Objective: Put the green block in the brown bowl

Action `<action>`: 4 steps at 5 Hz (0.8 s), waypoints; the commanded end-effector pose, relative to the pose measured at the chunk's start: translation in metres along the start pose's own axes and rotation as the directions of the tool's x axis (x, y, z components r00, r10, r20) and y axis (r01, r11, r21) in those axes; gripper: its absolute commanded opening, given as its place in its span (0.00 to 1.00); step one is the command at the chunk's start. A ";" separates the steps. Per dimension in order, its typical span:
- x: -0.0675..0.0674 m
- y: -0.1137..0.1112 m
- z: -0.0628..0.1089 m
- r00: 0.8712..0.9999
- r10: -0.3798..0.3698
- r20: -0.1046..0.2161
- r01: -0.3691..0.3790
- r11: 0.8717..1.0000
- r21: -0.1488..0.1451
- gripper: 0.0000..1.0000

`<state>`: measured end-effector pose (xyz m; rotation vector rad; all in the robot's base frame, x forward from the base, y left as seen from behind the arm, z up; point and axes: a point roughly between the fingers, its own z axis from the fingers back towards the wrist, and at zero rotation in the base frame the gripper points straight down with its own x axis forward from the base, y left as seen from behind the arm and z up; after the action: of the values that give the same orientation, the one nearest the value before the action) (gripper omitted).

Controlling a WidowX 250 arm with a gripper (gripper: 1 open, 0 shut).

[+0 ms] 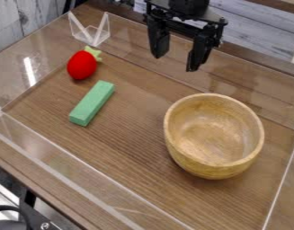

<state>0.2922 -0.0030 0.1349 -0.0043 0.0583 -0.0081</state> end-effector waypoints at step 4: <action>-0.041 0.108 -0.035 0.998 0.067 -0.006 -0.067 0.997 0.040 1.00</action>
<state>0.2474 0.1031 0.0887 0.0179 0.1110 0.0629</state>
